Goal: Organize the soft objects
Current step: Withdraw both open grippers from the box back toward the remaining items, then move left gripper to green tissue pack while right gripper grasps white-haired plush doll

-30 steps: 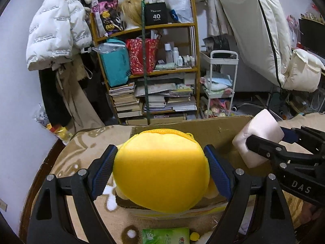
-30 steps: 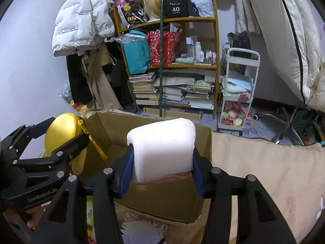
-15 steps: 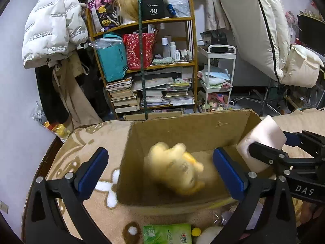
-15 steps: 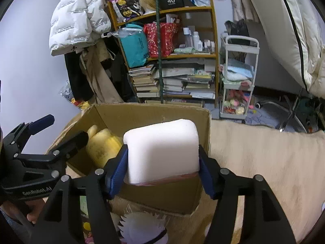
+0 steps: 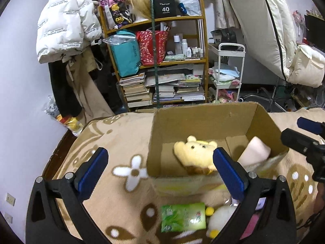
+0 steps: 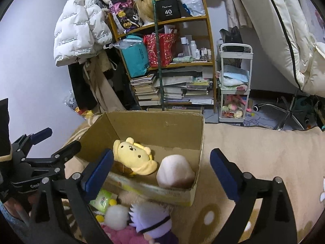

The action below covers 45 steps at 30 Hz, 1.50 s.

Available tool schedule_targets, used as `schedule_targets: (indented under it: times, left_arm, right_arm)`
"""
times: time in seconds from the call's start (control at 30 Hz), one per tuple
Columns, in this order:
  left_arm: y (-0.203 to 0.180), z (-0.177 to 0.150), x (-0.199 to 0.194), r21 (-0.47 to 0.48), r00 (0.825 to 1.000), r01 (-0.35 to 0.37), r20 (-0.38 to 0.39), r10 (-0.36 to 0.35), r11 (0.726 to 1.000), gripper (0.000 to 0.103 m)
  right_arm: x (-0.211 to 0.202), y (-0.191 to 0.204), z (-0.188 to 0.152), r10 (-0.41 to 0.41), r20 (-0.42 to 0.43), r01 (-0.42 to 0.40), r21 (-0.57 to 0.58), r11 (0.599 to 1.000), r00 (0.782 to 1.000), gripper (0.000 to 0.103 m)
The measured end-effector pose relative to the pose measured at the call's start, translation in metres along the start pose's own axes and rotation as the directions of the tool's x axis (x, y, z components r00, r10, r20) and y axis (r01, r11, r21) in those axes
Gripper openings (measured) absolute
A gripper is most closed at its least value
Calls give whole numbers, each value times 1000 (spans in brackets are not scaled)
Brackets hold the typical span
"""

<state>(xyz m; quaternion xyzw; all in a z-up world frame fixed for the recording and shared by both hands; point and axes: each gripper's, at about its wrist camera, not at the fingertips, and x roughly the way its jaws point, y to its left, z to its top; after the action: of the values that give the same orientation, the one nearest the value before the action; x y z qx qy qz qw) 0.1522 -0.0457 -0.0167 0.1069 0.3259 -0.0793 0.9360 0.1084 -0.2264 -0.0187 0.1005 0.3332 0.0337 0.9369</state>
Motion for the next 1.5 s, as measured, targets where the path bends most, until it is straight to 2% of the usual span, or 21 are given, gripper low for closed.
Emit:
schedule_targets:
  times: [0.4,0.53,0.73,1.1,1.5]
  left_arm:
    - [17,-33,-34,-56,997,-2,-77,-3,998,102]
    - [17,-40,-44,-46,996,-14,-84,10,999,102]
    - [15,-53,-50,-48,993,1,-121,-7,999,102]
    - [4,-67,-18,-30,975,10,-221,-17,999,102]
    - [-6,-74,32,-31,943,36,-331,-44,999,102]
  right_arm:
    - [-29,10,-20,-7,-28,6,-8,1000,1000,100]
    - [-37,15,-29,-7,-41,6,-11,1000,999,100]
    - [-38,20,-41,-13,-64,12,-21,1000,998,100]
    - [-16,20,-53,-39,-116,37,-17,999,993,100]
    - [14,18,-61,-43,-178,40,-20,999,983,100]
